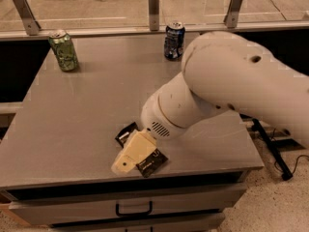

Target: Move rxbar chocolate near green can

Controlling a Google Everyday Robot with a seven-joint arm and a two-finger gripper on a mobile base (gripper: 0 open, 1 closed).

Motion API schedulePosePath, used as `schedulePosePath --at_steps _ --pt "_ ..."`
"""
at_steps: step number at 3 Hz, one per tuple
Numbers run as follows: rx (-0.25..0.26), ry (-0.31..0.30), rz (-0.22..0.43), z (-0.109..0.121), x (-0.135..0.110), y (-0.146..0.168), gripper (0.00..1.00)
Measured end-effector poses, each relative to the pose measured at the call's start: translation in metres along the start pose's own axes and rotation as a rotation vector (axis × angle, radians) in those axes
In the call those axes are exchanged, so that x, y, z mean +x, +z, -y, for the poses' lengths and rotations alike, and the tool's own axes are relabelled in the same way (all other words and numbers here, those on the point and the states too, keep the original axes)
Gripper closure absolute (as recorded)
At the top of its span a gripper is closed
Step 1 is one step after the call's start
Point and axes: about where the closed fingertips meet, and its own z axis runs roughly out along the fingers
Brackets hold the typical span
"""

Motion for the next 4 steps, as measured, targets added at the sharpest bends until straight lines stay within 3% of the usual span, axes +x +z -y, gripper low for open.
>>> schedulePosePath --at_steps 1,2,4 --pt "0.001 0.035 -0.013 -0.005 0.004 0.018 0.16" --pt "0.004 0.067 -0.024 -0.006 0.011 0.030 0.41" --pt "0.010 0.077 -0.019 -0.002 0.009 0.026 0.87"
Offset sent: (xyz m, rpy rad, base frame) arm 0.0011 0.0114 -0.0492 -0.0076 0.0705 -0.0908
